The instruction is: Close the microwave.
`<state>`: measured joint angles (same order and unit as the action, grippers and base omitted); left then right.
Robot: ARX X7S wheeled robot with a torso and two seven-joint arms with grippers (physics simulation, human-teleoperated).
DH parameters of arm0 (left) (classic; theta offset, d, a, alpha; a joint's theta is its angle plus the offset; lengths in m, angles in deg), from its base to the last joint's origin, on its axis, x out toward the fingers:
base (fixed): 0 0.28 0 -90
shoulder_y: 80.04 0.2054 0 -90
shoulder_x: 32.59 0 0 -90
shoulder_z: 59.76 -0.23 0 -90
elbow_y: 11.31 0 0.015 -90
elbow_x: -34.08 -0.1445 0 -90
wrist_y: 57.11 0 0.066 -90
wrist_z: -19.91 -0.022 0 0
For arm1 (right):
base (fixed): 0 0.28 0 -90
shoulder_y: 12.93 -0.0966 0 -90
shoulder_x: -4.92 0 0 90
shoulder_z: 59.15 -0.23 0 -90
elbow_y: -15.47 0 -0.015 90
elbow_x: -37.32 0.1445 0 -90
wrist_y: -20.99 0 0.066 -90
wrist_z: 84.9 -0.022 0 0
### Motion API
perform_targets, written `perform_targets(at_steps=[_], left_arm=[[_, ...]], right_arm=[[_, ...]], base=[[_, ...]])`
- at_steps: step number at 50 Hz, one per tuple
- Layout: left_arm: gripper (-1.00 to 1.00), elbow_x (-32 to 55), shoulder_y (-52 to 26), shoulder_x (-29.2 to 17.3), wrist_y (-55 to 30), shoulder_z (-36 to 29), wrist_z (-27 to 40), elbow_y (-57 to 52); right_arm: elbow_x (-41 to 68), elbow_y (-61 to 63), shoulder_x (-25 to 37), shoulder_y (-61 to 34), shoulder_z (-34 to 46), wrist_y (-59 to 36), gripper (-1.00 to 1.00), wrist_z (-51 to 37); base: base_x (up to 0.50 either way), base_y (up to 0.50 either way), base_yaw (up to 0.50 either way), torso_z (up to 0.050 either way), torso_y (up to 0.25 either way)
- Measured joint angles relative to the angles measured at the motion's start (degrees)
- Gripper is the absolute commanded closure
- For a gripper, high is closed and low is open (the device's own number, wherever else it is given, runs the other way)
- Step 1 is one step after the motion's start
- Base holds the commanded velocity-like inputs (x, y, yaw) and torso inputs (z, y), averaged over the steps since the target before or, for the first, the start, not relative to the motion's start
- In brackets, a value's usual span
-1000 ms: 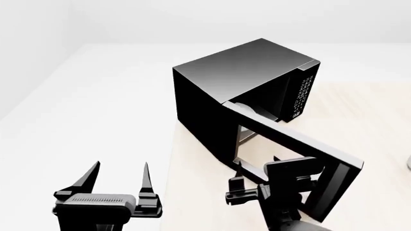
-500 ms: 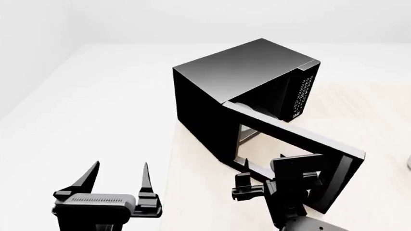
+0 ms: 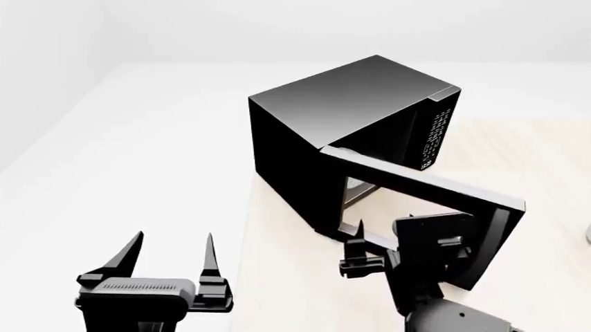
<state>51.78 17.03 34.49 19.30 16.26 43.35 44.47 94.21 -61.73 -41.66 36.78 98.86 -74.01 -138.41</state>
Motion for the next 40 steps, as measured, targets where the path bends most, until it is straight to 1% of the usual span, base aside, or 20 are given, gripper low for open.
perform_targets(at_steps=[40], left_arm=[[-1.0, 0.11, -0.25, -0.4, -0.04, -0.53, 0.69, 0.1]], right_arm=[[0.26, -8.7, -1.5, -3.3, -1.09, -1.39, -1.0, 5.36]], base=[[0.0, 0.0, 0.0, 0.0, 0.0]])
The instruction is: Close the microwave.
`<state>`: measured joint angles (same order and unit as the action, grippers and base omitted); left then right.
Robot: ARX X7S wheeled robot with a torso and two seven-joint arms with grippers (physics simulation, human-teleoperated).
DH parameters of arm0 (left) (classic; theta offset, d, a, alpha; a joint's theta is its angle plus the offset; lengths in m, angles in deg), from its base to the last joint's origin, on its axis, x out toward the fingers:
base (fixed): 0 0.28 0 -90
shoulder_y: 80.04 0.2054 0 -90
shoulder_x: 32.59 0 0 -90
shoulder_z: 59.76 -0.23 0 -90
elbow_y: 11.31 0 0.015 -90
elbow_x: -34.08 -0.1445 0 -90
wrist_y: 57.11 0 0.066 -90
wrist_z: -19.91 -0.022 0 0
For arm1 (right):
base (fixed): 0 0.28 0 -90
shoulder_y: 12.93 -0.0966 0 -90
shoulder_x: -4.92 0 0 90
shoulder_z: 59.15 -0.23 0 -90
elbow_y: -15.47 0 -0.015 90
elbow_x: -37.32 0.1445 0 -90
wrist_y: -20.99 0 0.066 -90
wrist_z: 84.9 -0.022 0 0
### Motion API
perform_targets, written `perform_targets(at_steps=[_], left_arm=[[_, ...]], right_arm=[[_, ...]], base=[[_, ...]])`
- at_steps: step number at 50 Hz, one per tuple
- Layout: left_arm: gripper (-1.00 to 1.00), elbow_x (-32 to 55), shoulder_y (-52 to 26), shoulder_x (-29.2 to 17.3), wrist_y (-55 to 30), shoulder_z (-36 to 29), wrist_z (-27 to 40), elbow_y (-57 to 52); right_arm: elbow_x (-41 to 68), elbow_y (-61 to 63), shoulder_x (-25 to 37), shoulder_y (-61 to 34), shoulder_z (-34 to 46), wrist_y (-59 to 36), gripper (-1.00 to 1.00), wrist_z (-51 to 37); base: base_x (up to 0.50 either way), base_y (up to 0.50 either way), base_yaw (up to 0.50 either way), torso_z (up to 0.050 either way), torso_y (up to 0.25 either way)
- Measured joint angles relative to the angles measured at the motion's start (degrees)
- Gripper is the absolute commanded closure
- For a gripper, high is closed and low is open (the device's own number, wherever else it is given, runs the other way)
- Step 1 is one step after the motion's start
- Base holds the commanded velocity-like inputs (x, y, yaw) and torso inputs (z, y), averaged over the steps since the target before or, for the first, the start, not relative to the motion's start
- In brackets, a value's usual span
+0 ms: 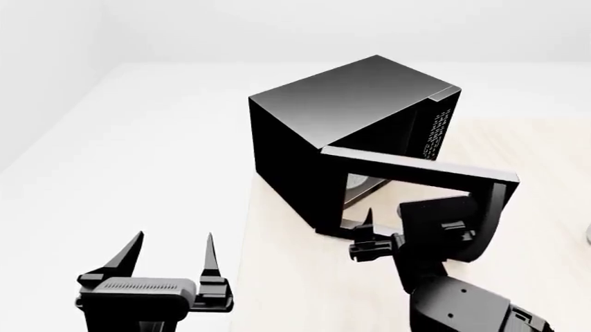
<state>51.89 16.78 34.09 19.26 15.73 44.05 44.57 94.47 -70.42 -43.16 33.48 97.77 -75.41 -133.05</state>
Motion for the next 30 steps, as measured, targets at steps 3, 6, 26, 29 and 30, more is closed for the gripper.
perform_targets(at_steps=[3, 6, 26, 29, 30], left_arm=[[-1.0, 0.02, -0.01, -0.02, 0.03, -0.05, 0.02, 0.05], [-1.0, 0.09, -0.03, -0.07, 0.01, -0.05, 0.06, 0.04], [-1.0, 0.34, -0.14, -0.26, 0.23, -0.18, 0.23, 0.32], [-1.0, 0.39, -0.17, -0.3, 0.21, -0.17, 0.28, 0.34], [-1.0, 0.41, -0.18, -0.31, 0.19, -0.17, 0.31, 0.33]], right_arm=[[0.05, -0.79, -0.16, -0.27, -0.1, -0.13, -1.0, 0.43], [0.07, -1.64, -0.39, -0.63, -0.15, -0.29, -1.0, 0.99], [0.63, -6.63, -2.06, -2.73, -0.69, -1.23, -1.0, 3.98], [0.8, -7.32, -2.33, -3.09, -0.76, -1.4, -1.0, 4.42], [0.86, -7.53, -2.41, -3.22, -0.77, -1.47, -1.0, 4.57]], base=[[0.0, 0.0, 0.0, 0.0, 0.0], [0.0, 0.0, 0.0, 0.0, 0.0], [0.0, 0.0, 0.0, 0.0, 0.0], [0.0, 0.0, 0.0, 0.0, 0.0], [0.0, 0.0, 0.0, 0.0, 0.0]])
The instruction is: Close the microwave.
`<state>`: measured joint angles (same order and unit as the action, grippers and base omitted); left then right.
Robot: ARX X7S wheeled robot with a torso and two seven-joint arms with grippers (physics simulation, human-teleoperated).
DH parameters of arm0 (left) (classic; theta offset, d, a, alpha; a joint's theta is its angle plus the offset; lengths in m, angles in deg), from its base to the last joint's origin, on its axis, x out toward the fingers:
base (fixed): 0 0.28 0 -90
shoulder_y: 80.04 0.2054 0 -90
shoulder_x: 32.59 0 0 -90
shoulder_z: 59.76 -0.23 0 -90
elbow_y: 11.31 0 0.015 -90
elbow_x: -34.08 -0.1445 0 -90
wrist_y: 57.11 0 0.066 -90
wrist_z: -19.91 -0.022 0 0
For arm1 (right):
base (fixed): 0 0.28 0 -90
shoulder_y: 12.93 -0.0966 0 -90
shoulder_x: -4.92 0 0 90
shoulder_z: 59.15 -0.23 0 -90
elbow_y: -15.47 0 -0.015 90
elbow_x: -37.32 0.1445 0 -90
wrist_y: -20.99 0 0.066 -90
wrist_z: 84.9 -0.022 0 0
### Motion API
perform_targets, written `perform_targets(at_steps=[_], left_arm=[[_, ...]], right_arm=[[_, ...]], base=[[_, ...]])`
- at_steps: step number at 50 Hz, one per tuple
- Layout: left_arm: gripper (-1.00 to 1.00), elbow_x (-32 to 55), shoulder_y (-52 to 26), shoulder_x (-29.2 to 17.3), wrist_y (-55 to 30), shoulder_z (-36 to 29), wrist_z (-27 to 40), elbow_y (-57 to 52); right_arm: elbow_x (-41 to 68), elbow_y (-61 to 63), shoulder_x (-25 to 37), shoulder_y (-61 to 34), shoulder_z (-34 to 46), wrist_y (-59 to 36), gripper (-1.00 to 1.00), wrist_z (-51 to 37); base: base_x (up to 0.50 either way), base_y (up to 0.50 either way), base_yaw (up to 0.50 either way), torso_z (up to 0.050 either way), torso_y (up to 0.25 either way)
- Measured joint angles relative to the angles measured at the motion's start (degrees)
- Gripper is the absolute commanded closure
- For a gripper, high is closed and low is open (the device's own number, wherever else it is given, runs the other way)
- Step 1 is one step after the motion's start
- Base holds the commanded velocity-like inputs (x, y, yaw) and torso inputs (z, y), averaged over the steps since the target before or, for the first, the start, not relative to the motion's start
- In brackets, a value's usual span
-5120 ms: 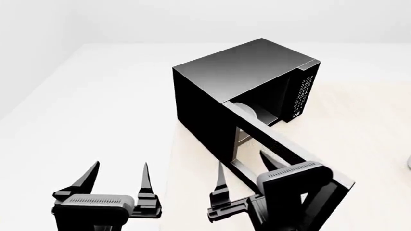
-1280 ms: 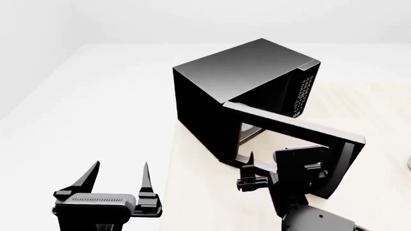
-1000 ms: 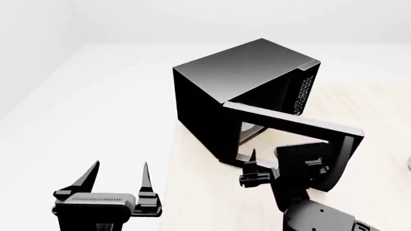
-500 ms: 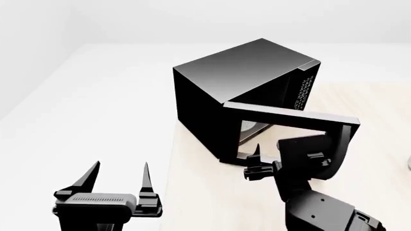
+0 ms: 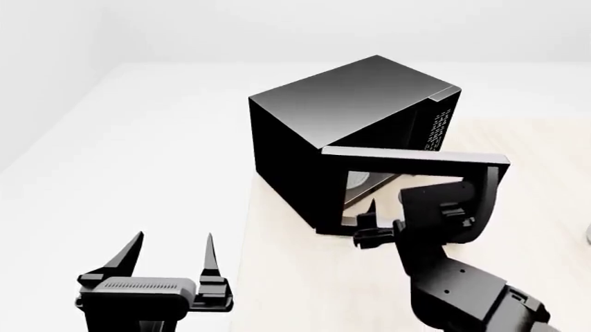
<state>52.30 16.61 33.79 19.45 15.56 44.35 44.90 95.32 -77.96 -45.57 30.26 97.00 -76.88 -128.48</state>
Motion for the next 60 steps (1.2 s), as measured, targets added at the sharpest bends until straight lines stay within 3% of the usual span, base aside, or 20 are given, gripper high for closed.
perform_targets(at_steps=[60], left_arm=[[-1.0, 0.66, -0.41, -0.65, -0.28, -0.31, 1.01, -0.13]], right_arm=[[-3.22, -15.12, -4.42, -8.4, 1.76, -3.68, -1.0, 13.04]], base=[[0.0, 0.0, 0.0, 0.0, 0.0]])
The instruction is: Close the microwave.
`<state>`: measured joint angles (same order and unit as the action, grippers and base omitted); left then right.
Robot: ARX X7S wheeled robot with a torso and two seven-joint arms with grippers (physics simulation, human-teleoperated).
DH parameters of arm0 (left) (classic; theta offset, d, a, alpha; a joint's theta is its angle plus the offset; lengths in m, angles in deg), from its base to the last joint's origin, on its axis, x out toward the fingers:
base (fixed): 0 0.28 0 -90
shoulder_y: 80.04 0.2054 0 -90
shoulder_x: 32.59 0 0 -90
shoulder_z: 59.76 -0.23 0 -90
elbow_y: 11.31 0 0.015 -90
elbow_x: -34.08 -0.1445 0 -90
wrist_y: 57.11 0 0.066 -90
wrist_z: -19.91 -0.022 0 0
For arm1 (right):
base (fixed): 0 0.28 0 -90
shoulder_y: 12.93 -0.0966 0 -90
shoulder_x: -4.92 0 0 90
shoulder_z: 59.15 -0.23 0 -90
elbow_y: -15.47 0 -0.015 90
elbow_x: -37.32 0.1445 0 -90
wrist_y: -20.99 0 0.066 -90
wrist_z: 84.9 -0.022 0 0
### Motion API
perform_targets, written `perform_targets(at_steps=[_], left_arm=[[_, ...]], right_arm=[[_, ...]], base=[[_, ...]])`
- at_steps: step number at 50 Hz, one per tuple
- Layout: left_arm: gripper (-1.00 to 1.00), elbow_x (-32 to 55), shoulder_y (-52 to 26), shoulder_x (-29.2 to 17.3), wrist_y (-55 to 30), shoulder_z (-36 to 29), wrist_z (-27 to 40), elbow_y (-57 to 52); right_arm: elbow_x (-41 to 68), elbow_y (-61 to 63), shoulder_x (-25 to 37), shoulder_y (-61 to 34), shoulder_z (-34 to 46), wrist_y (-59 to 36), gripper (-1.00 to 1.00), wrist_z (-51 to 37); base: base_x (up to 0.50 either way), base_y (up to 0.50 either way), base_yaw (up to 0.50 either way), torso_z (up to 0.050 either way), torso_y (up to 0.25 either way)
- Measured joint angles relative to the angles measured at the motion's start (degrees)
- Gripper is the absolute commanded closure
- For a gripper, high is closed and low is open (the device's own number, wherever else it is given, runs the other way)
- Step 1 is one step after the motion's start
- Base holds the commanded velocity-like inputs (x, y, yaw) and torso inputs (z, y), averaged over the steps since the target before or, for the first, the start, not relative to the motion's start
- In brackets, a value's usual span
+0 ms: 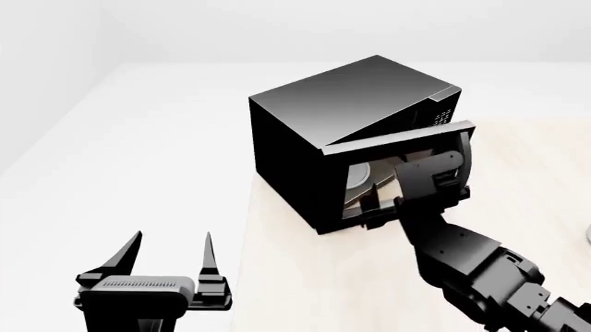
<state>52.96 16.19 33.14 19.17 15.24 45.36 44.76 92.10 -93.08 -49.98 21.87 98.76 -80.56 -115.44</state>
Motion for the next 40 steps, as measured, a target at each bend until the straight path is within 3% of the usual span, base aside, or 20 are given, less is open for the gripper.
perform_targets(at_steps=[40], left_arm=[[-1.0, 0.06, -0.41, -0.19, 0.32, -0.67, 0.29, 0.82]], right_arm=[[-4.31, -14.06, -4.64, -3.88, 1.67, 0.76, -1.0, 9.26]], base=[[0.0, 0.0, 0.0, 0.0, 0.0]])
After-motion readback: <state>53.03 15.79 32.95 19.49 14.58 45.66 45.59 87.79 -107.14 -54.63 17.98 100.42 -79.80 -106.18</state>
